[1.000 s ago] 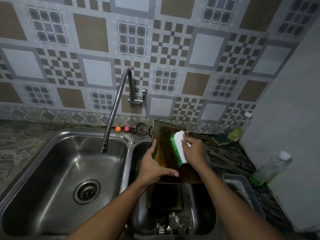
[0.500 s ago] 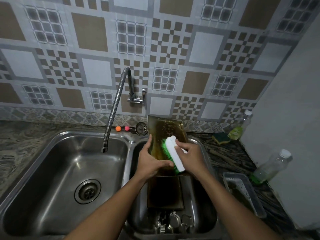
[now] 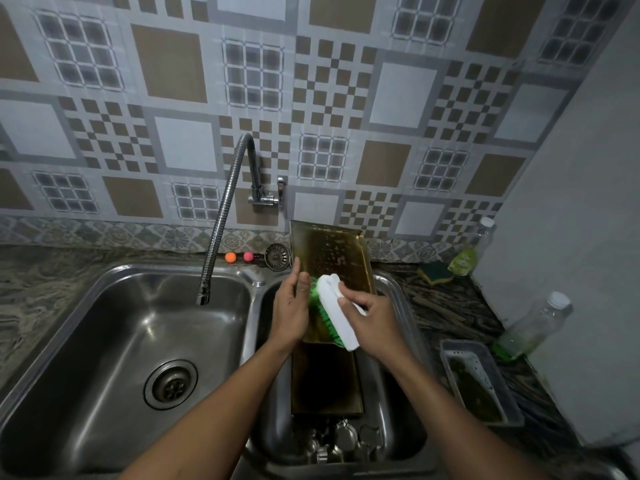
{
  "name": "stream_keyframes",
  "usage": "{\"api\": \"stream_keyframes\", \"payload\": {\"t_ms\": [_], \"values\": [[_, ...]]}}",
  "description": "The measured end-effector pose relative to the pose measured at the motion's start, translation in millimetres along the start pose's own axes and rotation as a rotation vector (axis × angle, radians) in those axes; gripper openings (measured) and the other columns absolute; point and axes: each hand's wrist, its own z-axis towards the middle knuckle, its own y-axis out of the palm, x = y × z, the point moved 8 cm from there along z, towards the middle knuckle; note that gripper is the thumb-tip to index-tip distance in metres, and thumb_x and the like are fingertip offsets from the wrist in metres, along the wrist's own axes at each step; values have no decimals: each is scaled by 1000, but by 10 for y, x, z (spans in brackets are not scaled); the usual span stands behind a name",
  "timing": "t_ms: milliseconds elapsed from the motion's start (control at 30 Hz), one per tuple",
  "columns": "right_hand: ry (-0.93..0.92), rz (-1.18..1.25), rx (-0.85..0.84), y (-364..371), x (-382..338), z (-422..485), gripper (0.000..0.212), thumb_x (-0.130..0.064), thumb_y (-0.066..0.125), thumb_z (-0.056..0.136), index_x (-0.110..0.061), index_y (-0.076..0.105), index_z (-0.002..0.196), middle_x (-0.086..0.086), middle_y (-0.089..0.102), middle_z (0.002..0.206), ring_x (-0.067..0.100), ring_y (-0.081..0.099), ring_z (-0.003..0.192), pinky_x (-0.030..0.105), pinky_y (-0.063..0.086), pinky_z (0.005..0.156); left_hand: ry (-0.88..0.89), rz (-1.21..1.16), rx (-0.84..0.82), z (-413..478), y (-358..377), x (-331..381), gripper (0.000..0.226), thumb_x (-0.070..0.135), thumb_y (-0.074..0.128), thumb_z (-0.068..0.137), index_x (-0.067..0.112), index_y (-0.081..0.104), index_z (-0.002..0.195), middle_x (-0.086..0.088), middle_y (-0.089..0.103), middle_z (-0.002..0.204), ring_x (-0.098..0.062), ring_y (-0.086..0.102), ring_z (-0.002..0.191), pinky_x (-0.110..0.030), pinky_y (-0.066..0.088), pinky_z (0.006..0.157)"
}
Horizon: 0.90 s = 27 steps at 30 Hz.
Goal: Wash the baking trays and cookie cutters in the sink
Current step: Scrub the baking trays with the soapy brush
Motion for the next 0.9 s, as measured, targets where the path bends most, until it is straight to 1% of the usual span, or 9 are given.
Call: {"api": "stream_keyframes", "payload": {"t_ms": [100, 167, 267, 467, 567, 667, 733, 833, 900], "values": [[39, -48, 54, -307, 206, -11, 32, -19, 64, 93, -17, 65, 125, -7, 64, 122, 7, 60, 111, 4, 45, 77, -23, -24, -15, -25, -23, -23, 83, 66, 52, 85, 22, 31, 152, 6, 40, 152, -4, 41, 137, -35, 36, 115], [64, -67, 111, -477, 270, 27, 32, -21, 63, 94, -18, 64, 126, -8, 64, 124, 7, 58, 113, 7, 45, 79, -34, -23, -23, -13, 6, -47, 74, 51, 52, 89, 21, 30, 153, 8, 41, 151, 0, 44, 132, -28, 39, 112], [47, -41, 157, -439, 139, 54, 32, -19, 62, 94, -17, 64, 127, -10, 62, 124, 5, 58, 114, 5, 44, 82, 1, 3, -25, 5, 102, 1, 70, 47, 52, 90, 21, 32, 151, 20, 45, 141, 13, 46, 122, -19, 40, 106], [-38, 24, -5, 23, -80, -85, 33, -17, 63, 94, -16, 63, 127, -8, 64, 126, -4, 58, 113, 17, 47, 97, 10, -25, 22, 10, 129, -58, 80, 68, 51, 86, 24, 34, 151, 3, 48, 149, -9, 49, 133, -40, 41, 111], [0, -20, 26, -178, 94, -106, 32, -18, 63, 94, -19, 64, 126, -11, 63, 121, -11, 57, 104, 8, 46, 87, 3, -30, 52, -29, 56, -96, 68, 54, 51, 94, 21, 35, 151, 3, 46, 150, -4, 45, 134, -36, 38, 114], [44, -43, 73, -401, 218, -80, 32, -19, 63, 94, -19, 64, 126, -9, 63, 122, 6, 60, 112, 18, 49, 89, -16, -21, 35, -57, 26, -153, 63, 43, 51, 95, 19, 34, 151, 5, 46, 149, -1, 46, 132, -35, 38, 114], [62, -23, 140, -539, 192, -23, 32, -21, 62, 95, -18, 63, 127, -5, 63, 127, 10, 57, 117, 21, 49, 89, -24, 44, -10, -52, 49, -187, 64, 41, 54, 95, 22, 31, 152, 10, 43, 149, 0, 46, 131, -28, 40, 111], [56, -47, 247, -702, -14, 160, 35, -22, 58, 98, -16, 60, 132, -1, 60, 132, 8, 56, 110, 11, 46, 75, 21, 168, -65, -19, 87, -162, 66, 17, 59, 97, 27, 26, 153, 24, 38, 139, 16, 43, 121, 0, 35, 94], [63, -89, 276, -750, -115, 311, 36, -23, 55, 99, -16, 58, 134, 2, 57, 137, 17, 58, 111, 17, 49, 74, 56, 227, -86, -7, 107, -147, 72, 7, 61, 94, 29, 26, 153, 21, 38, 142, 12, 38, 128, 2, 30, 93]]}}
